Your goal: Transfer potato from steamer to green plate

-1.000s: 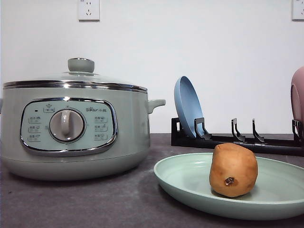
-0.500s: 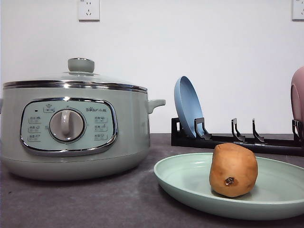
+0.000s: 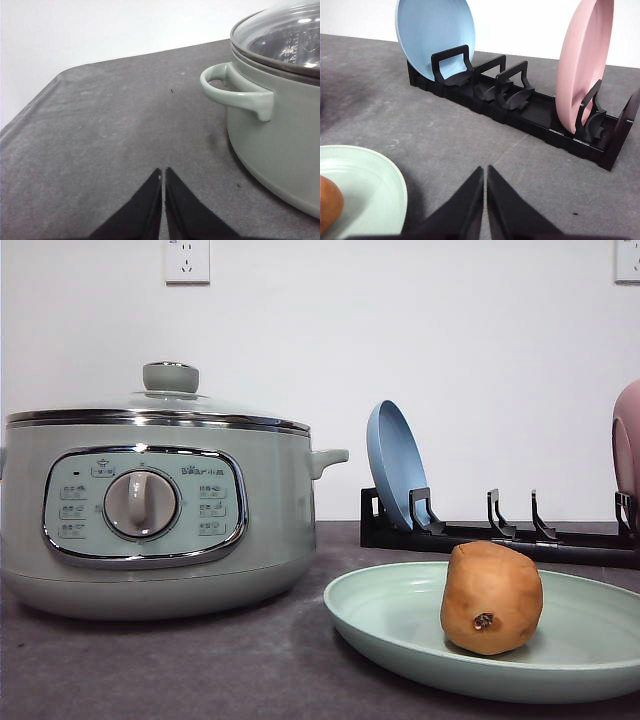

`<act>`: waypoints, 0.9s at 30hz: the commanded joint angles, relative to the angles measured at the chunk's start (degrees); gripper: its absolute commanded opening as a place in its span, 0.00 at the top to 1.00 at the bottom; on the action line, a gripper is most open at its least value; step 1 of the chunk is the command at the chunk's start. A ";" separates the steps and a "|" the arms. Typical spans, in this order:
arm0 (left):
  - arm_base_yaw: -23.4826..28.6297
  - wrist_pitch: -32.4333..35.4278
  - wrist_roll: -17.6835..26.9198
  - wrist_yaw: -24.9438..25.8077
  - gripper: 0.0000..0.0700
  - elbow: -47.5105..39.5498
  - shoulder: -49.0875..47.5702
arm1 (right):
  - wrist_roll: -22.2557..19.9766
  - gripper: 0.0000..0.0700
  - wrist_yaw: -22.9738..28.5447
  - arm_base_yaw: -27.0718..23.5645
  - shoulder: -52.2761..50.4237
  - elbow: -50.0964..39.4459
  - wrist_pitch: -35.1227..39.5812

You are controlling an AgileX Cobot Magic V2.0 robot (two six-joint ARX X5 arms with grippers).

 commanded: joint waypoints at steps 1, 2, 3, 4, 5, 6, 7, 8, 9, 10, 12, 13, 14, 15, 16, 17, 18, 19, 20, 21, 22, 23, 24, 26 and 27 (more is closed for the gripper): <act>0.11 -0.22 -0.15 -0.24 1.00 -1.16 -0.11 | 0.61 1.00 -0.07 0.13 -0.15 -0.25 -0.02; 0.11 -0.22 -0.15 -0.24 1.00 -1.16 -0.12 | 0.61 1.00 -0.07 0.13 -0.15 -0.25 -0.02; 0.11 -0.22 -0.15 -0.24 1.00 -1.16 -0.13 | 0.61 1.00 -0.07 0.13 -0.15 -0.25 -0.02; 0.11 -0.22 -0.15 -0.24 1.00 -1.16 -0.13 | 0.61 1.00 -0.07 0.13 -0.15 -0.25 -0.02; 0.11 -0.22 -0.15 -0.24 1.00 -1.16 -0.13 | 0.61 1.00 -0.07 0.13 -0.15 -0.25 -0.02; 0.11 -0.22 -0.15 -0.24 1.00 -1.16 -0.13 | 0.61 1.00 -0.07 0.13 -0.15 -0.25 -0.02; 0.11 -0.22 -0.15 -0.24 1.00 -1.16 -0.12 | 0.61 1.00 -0.07 0.13 -0.15 -0.25 -0.02; 0.11 -0.22 -0.15 -0.24 1.00 -1.16 -0.12 | 0.61 1.00 -0.07 0.13 -0.15 -0.25 -0.02; 0.11 -0.22 -0.15 -0.24 1.00 -1.16 -0.13 | 0.61 1.00 -0.07 0.13 -0.15 -0.25 -0.02; 0.11 -0.22 -0.15 -0.24 1.00 -1.16 -0.13 | 0.61 1.00 -0.07 0.13 -0.15 -0.25 -0.02; 0.11 -0.22 -0.15 -0.24 1.00 -1.16 -0.12 | 0.61 1.00 -0.07 0.13 -0.15 -0.25 -0.02; 0.11 -0.22 -0.15 -0.24 1.00 -1.16 -0.12 | 0.61 1.00 -0.07 0.13 -0.15 -0.25 -0.02; 0.11 -0.22 -0.15 -0.24 1.00 -1.16 -0.12 | 0.61 1.00 -0.07 0.13 -0.15 -0.25 -0.02; 0.11 -0.22 -0.15 -0.24 1.00 -1.16 -0.12 | 0.61 1.00 -0.07 0.13 -0.15 -0.25 -0.02; 0.11 -0.22 -0.15 -0.24 1.00 -1.16 -0.13 | 0.61 1.00 -0.07 0.13 -0.15 -0.25 -0.02; 0.11 -0.22 -0.15 -0.24 1.00 -1.16 -0.13 | 0.61 1.00 -0.07 0.13 -0.15 -0.25 -0.02; 0.11 -0.22 -0.15 -0.24 1.00 -1.16 -0.12 | 0.61 1.00 -0.07 0.13 -0.15 -0.25 -0.02; 0.11 -0.22 -0.15 -0.24 1.00 -1.16 -0.12 | 0.61 1.00 -0.07 0.13 -0.15 -0.25 -0.02; 0.11 -0.22 -0.15 -0.24 1.00 -1.16 -0.13 | 0.61 1.00 -0.07 0.13 -0.15 -0.25 -0.02; 0.11 -0.22 -0.15 -0.24 1.00 -1.16 -0.13 | 0.61 1.00 -0.07 0.13 -0.15 -0.25 -0.02; 0.11 -0.22 -0.15 -0.24 1.00 -1.16 -0.13 | 0.61 1.00 -0.07 0.13 -0.15 -0.25 -0.02; 0.11 -0.22 -0.15 -0.24 1.00 -1.16 -0.12 | 0.61 1.00 -0.07 0.13 -0.15 -0.25 -0.02; 0.11 -0.22 -0.15 -0.24 1.00 -1.16 -0.12 | 0.61 1.00 -0.07 0.13 -0.15 -0.25 -0.02; 0.11 -0.22 -0.15 -0.24 1.00 -1.16 -0.13 | 0.61 1.00 -0.07 0.13 -0.15 -0.25 -0.02; 0.11 -0.22 -0.15 -0.24 1.00 -1.16 -0.13 | 0.61 1.00 -0.07 0.13 -0.15 -0.25 -0.02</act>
